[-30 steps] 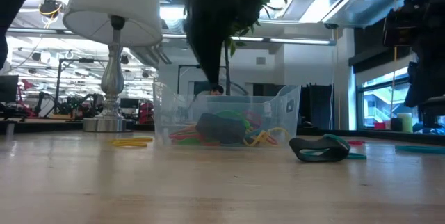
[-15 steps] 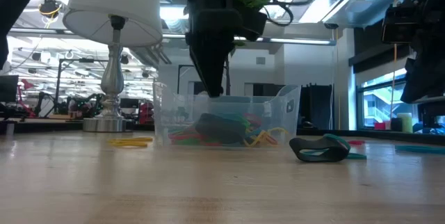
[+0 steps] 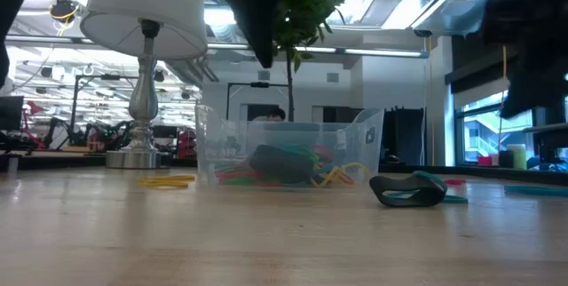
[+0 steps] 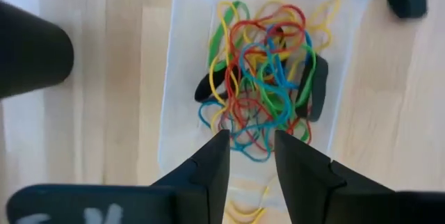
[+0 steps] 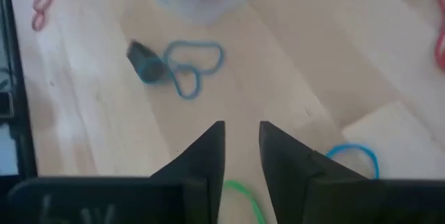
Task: Pick and place rubber bands into bin
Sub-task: Put the top blue rubber band into the transparent container
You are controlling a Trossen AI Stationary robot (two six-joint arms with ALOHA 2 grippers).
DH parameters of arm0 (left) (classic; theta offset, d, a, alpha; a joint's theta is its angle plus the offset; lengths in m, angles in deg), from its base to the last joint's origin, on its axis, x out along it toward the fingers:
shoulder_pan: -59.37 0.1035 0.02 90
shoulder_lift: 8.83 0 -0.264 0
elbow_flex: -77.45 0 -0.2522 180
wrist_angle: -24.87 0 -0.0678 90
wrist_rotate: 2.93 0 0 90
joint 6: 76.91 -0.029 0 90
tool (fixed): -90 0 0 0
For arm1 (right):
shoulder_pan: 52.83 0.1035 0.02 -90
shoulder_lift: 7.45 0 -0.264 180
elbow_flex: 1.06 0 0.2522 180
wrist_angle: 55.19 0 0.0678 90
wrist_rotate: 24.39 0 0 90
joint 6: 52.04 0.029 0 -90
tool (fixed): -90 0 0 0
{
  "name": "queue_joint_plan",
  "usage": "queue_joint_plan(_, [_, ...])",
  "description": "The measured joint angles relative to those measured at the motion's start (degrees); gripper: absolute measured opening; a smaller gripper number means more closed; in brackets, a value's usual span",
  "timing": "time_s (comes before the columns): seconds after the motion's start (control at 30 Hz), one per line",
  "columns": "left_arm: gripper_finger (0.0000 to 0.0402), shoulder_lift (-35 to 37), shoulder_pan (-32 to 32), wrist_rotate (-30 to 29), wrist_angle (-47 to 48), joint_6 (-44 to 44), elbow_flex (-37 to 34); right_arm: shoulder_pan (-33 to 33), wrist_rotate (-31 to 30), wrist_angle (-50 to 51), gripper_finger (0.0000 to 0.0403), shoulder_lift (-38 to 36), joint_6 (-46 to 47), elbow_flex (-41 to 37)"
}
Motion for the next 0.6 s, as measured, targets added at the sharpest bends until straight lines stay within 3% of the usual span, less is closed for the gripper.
queue_joint_plan(0.17, [0.0095, 1.34, -0.11, 0.08, -0.01, -4.55, 0.00, -4.43, -0.16, 6.83, 0.0071, 5.59, -4.41, 9.02])
queue_joint_plan(0.33, [0.0085, 1.43, -0.11, 1.34, -0.04, -8.54, -0.04, -9.34, 0.15, 23.23, 0.0057, 14.79, -5.78, 19.57])
queue_joint_plan(0.47, [0.0079, 1.46, 0.04, 3.47, -0.01, -9.58, -0.04, -13.06, 4.64, 34.96, 0.0064, 22.24, -4.54, 24.26])
queue_joint_plan(0.6, [0.0072, 2.07, 0.08, 3.55, 0.82, -10.54, -0.07, -15.46, 9.53, 37.55, 0.0091, 27.50, -2.96, 23.65])
